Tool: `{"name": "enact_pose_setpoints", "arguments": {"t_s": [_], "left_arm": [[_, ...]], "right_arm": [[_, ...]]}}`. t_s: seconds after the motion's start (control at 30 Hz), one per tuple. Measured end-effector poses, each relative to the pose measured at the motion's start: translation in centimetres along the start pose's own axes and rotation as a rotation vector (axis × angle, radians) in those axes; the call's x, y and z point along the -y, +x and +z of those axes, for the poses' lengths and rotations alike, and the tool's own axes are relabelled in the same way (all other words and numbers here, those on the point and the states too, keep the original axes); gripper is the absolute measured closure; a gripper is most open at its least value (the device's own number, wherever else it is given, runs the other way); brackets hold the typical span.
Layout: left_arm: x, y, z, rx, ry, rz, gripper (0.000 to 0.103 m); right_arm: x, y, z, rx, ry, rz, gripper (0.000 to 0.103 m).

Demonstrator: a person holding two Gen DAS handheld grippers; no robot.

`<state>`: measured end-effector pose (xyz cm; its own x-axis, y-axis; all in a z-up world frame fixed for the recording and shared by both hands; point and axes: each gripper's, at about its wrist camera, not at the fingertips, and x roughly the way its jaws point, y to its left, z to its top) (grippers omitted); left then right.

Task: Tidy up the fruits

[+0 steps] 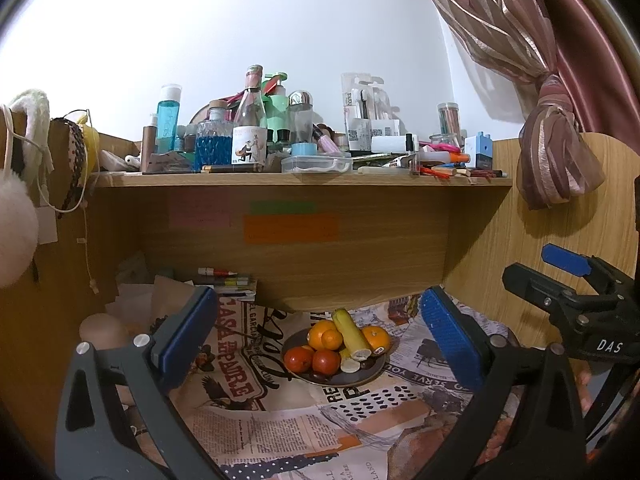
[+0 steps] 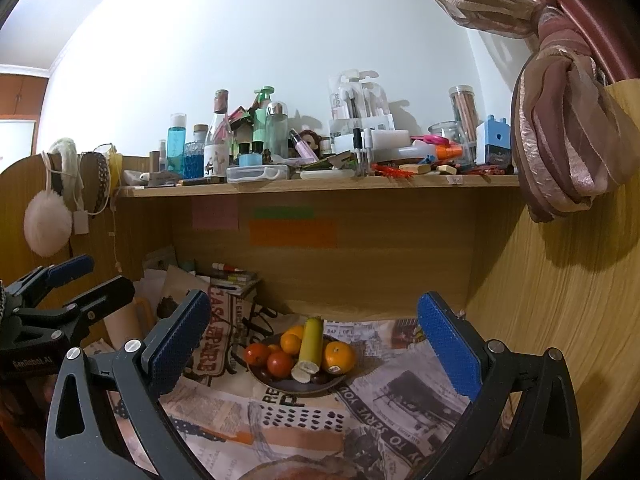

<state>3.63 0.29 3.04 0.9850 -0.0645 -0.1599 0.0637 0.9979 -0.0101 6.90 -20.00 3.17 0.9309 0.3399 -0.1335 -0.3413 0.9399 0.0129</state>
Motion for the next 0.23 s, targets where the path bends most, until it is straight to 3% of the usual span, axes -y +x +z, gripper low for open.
{"name": "enact_pose_setpoints", "arguments": {"t_s": [0.23], "left_arm": [[-0.33,0.61,-0.26,-0.016,-0.016,-0.005,0.000]], "right_arm": [[0.01,0.65,-0.32,-0.015,0.005,0.003,0.000]]}}
